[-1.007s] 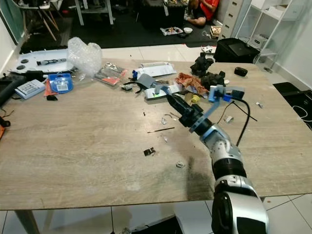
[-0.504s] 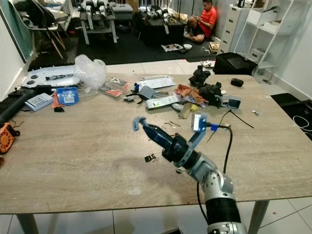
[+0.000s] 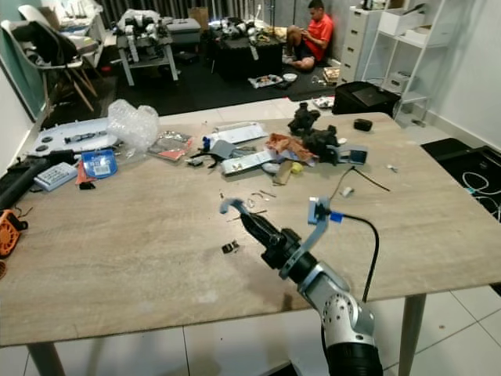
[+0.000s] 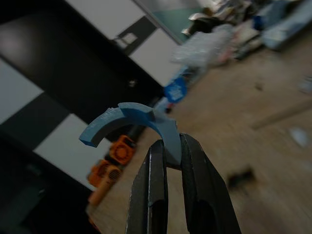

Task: Picking trash to rubbish bin

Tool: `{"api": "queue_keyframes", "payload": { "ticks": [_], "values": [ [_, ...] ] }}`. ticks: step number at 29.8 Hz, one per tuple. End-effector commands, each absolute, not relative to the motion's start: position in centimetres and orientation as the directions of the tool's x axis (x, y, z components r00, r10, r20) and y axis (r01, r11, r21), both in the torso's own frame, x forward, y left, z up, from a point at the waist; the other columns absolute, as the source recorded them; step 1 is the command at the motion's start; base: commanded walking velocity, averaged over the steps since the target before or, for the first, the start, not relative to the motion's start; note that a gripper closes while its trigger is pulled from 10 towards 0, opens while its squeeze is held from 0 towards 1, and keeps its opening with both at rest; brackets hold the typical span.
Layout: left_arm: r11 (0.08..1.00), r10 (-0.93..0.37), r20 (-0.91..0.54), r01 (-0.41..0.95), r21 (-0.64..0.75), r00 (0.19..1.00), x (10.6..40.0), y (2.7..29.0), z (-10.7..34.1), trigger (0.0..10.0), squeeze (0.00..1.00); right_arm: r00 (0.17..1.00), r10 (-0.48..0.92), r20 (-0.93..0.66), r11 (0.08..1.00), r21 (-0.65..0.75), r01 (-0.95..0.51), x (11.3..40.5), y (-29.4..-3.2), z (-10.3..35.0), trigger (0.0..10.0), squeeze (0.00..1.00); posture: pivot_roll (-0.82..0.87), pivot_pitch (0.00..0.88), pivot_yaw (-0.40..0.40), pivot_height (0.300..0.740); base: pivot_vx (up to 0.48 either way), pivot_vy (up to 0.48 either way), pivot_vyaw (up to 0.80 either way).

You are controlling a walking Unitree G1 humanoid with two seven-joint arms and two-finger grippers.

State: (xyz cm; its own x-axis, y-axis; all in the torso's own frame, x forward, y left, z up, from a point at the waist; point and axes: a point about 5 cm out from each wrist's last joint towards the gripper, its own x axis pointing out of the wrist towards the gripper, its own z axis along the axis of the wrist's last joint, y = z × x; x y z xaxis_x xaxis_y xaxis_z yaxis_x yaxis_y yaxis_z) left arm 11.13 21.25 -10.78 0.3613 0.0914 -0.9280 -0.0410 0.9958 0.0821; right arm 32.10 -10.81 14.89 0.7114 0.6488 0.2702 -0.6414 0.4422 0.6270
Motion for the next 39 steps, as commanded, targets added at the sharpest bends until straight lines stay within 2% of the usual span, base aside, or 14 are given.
{"api": "queue_keyframes", "payload": {
  "ticks": [1,7,13,16,17,25,27,28,34,39],
  "values": [
    [0.998,0.068,-0.941,-0.008,0.069,0.333,10.5,21.0,-11.0,10.0,0.00,0.734,0.637,0.237,0.465,0.640,-0.611,31.8,-10.6,14.1,10.0,0.00,-0.14,0.117,0.074,0.740,-0.319,0.000,0.00],
    [0.997,0.070,-0.939,-0.003,0.073,0.336,10.8,21.2,-10.9,10.0,0.00,0.746,0.631,0.213,0.480,0.649,-0.591,31.8,-10.3,13.8,10.0,0.00,-0.14,0.111,0.075,0.740,-0.319,0.000,0.00],
    [0.997,0.073,-0.937,0.002,0.078,0.342,11.3,21.2,-10.8,10.0,0.00,0.768,0.619,0.163,0.523,0.644,-0.558,31.8,-9.9,13.2,10.0,0.00,-0.17,0.097,0.071,0.740,-0.319,0.000,0.00],
    [0.997,0.064,-0.932,0.007,0.071,0.357,11.8,20.8,-10.7,10.0,0.00,0.791,0.598,0.128,0.565,0.632,-0.530,32.0,-10.2,12.8,10.0,0.00,-0.18,0.096,0.067,0.740,-0.187,0.000,-0.70],
    [0.998,0.055,-0.928,0.006,0.061,0.369,12.3,20.4,-10.6,10.0,0.00,0.841,0.537,0.068,0.635,0.624,-0.456,32.4,-11.0,11.9,10.0,0.00,-0.18,0.092,0.057,0.740,0.000,0.000,-0.80],
    [0.999,0.045,-0.928,0.000,0.049,0.371,12.3,20.0,-10.7,10.0,0.00,0.936,0.345,-0.073,0.779,0.578,-0.242,33.0,-14.5,9.8,10.0,0.00,-0.18,0.073,0.041,0.740,0.000,0.000,-0.80],
    [0.999,0.045,-0.928,-0.004,0.047,0.369,12.3,19.9,-10.7,10.0,0.00,0.955,0.279,-0.106,0.837,0.514,-0.187,33.0,-16.1,9.4,10.0,0.00,-0.19,0.059,0.036,0.740,0.000,0.000,-0.80],
    [0.999,0.045,-0.928,-0.004,0.047,0.369,12.3,19.9,-10.7,10.0,0.00,0.955,0.279,-0.106,0.837,0.514,-0.187,33.0,-16.1,9.4,10.0,0.00,-0.19,0.059,0.036,0.740,0.000,0.000,-0.80],
    [0.999,0.041,-0.928,-0.008,0.041,0.371,12.4,19.6,-10.7,10.0,0.00,0.988,0.109,-0.112,0.893,0.447,-0.048,33.1,-20.0,9.8,10.0,0.00,-0.20,0.051,0.034,0.740,0.000,0.000,-0.80],
    [0.999,0.034,-0.925,-0.002,0.036,0.378,12.6,19.4,-10.7,10.0,0.00,0.993,0.048,-0.108,0.910,0.414,0.001,33.2,-21.2,10.0,10.0,0.00,-0.22,0.045,0.043,0.740,0.000,0.000,-0.80]
  ]
}}
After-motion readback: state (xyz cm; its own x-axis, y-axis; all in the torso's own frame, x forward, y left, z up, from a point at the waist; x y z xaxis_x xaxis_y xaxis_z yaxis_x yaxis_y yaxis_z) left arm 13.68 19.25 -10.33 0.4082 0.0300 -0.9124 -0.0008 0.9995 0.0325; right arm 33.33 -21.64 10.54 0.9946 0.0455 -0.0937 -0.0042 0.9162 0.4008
